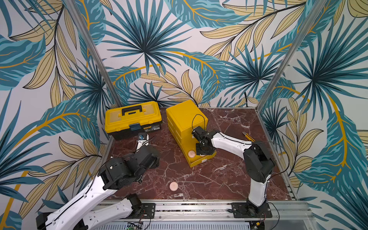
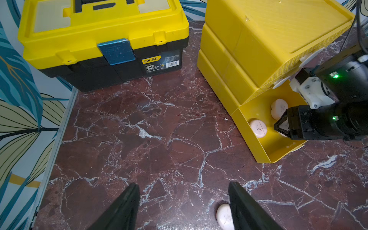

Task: Put the bluetooth earphones in the drawer according to color
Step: Place the bluetooth earphone in the drawer, then pick up the Bluetooth earphone from the center of the board.

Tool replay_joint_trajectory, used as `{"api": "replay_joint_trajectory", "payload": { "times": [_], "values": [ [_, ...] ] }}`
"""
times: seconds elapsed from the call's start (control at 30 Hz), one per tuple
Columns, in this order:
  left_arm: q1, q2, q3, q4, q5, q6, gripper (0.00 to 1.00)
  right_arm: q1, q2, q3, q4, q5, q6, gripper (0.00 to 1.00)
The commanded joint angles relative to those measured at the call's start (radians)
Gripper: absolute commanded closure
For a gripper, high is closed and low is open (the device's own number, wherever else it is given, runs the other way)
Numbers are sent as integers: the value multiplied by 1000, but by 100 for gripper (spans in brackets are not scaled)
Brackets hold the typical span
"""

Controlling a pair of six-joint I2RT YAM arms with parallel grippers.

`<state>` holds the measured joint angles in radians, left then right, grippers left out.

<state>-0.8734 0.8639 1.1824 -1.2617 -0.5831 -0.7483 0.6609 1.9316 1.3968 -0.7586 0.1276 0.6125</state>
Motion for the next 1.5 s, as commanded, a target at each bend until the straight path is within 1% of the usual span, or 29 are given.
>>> {"api": "replay_joint_trajectory", "payload": {
  "times": [0.0,0.2,0.3,0.37,0.5,0.57,0.63,0.77,0.83,0.87,0.9,1.0,1.1,1.2,1.37,1.47],
  "values": [
    [7,-8,-17,-11,-8,9,25,-5,29,13,-5,-14,-11,55],
    [7,-9,-17,-13,-4,9,25,-8,41,15,-7,-22,-13,44],
    [8,-8,-18,-13,-4,10,25,-9,38,16,-7,-21,-17,42],
    [8,-9,-16,-14,-3,9,25,-10,31,17,-8,-20,-18,38],
    [8,-5,-14,-18,-2,13,25,-10,-16,20,-19,-22,-27,31],
    [8,1,-11,-19,2,19,25,-9,-58,25,-31,-19,-31,30],
    [8,11,-10,-14,17,31,25,-9,-133,26,-42,-14,-35,30],
    [7,59,-24,-5,94,66,25,-9,-319,33,-62,22,-47,29],
    [5,105,-46,2,168,72,25,-9,-422,38,-75,66,-58,29],
    [1,128,-55,1,199,64,23,-11,-464,42,-85,90,-60,28],
    [-13,154,-74,14,223,51,21,-12,-508,49,-101,117,-62,28],
    [-78,205,-147,95,265,6,20,-22,-598,60,-149,173,-62,27],
    [-101,235,-221,191,323,-34,19,-39,-664,54,-188,210,-56,27],
    [-104,265,-284,253,364,-64,19,-54,-717,28,-203,220,-45,26],
    [-113,334,-357,349,433,-95,17,-71,-756,-6,-225,224,-36,25],
    [-141,395,-373,393,458,-110,16,-79,-763,-16,-231,226,-31,25]
  ]
}}
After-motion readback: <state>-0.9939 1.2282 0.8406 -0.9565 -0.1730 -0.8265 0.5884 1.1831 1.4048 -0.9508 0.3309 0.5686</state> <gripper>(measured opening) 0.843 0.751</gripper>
